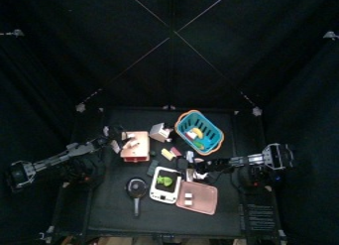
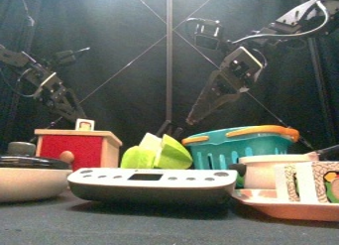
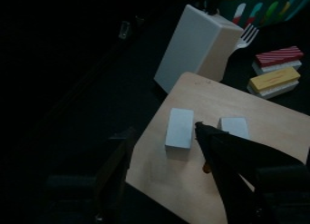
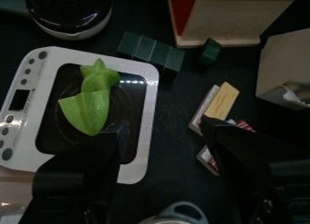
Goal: Grab sushi piece off drawer
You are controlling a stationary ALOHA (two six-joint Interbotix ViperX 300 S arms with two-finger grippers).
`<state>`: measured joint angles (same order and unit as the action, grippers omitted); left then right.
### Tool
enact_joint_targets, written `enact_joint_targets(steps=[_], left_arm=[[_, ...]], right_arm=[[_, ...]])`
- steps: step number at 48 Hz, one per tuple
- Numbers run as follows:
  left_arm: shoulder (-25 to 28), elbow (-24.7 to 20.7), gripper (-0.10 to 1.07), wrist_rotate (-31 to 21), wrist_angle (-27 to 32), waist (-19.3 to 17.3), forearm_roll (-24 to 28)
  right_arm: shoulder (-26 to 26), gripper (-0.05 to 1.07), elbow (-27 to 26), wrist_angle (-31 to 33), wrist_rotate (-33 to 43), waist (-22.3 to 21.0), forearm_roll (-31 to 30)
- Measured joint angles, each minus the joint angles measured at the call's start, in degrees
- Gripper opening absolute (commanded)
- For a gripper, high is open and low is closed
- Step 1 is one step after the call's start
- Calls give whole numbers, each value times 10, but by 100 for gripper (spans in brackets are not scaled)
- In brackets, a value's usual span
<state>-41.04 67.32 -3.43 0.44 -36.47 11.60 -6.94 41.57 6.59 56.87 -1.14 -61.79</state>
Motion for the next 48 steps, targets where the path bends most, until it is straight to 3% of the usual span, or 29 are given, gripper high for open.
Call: enact_joint_targets(steps=[30, 48], left_arm=[[55, 4, 92, 3, -18, -3, 24], [55, 5, 78, 2, -19, -4, 34]], right_arm=[[6, 95, 0, 0, 0, 0, 0], [7, 95, 0, 0, 0, 0, 0]])
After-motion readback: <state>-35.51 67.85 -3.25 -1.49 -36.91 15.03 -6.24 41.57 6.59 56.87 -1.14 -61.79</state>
